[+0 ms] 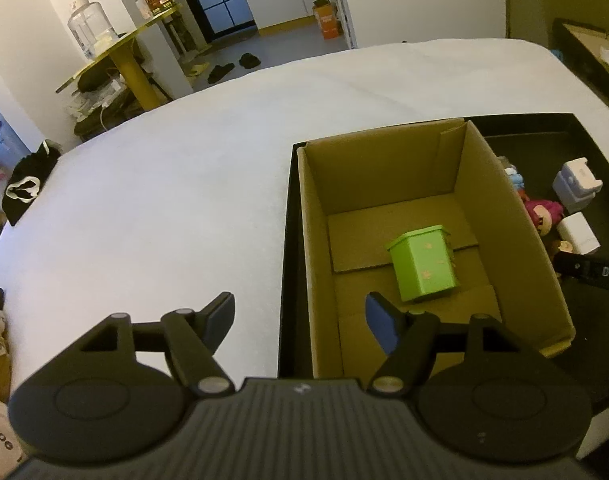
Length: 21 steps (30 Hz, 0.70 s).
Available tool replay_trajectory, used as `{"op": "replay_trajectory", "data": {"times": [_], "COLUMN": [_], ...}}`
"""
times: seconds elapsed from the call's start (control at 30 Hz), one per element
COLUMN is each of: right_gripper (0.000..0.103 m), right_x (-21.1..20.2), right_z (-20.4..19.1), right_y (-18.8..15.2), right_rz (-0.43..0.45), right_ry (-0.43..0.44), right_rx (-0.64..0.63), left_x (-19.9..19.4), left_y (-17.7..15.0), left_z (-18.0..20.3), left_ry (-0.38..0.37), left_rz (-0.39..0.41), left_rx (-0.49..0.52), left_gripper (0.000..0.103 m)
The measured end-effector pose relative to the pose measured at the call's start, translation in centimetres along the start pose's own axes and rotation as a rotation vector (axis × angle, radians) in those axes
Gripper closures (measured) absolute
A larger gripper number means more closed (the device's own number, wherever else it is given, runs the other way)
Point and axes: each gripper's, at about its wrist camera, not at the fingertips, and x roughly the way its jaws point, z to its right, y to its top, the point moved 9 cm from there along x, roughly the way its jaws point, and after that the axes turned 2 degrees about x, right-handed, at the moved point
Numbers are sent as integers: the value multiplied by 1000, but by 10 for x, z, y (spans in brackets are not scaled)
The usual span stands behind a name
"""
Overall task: Organize rigid objects
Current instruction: 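Move the right tool to the small doll figurine and grasp it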
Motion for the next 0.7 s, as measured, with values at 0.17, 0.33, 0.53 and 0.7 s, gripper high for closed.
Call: {"op": "replay_trajectory", "data": {"times": [0.17,0.33,0.53,0.7], "right_gripper": [38,38,52,57], "right_x": [12,18,17,10], "right_z": [-6,-11,-10,-6], "right_y": [3,2,-1,-2], "right_rz": [8,-2,8,18], "right_ry": [10,22,2,-5], "right_rx": [5,5,-39,-34], "left_x": [1,6,7,4], "left_y": [7,9,9,9], "left_z": [2,5,11,13], "left_ry": [8,5,7,8], "left_rz": [7,1,4,14], "left_rx": [2,-1,19,29], "left_gripper": [32,32,32,32]}}
